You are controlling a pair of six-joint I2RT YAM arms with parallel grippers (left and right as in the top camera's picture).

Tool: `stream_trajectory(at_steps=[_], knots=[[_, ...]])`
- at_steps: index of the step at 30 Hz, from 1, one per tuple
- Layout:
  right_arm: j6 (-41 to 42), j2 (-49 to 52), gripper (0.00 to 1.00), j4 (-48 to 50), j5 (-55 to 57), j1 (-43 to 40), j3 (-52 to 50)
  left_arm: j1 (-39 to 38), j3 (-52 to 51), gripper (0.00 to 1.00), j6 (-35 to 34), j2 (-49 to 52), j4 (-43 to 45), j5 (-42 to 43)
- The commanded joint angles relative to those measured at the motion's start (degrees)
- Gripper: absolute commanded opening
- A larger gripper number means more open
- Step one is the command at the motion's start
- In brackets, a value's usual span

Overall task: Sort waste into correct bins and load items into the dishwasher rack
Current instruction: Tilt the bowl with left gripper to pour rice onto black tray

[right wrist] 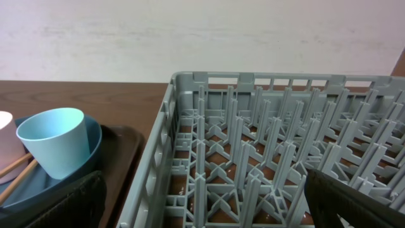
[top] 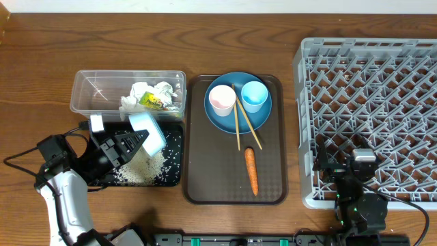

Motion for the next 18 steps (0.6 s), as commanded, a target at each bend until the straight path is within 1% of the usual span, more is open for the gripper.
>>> stream_trajectory(at_steps=[1,7,10,13,17,18], knots=[[-0.46,-0.07,0.99,-0.26,0.02,-0.74,-0.04,0.24,-0.15,0.07,-1.36,0.22,-0.07,1.88],[-0.46,-0.07,0.99,-0.26,0.02,-0.74,-0.04,0.24,-0.15,0.06,-5.16,0.22,-0.02,1.88],[-0.46,-0.07,0.99,-0.26,0.02,-0.74,-0.04,0.26,-0.15,0.06,-5.25,0.22,3.21,1.86],[-0.46,-0.07,0.99,-0.26,0.02,-0.76,-0.04,0.24,-0.15,0.07,-10.62,0.2,3.91,1.88],[-0.46,-0.07,0.99,-0.26,0.02,-0.76,-0.04,0.35,-0.15,0.07,-11.26,0.22,5.29,1.88],[-0.46,-0.07,0.99,-0.26,0.04,-0.76,-0.04,0.35,-0.15,0.06,-12.31,0.22,5.05,1.88]])
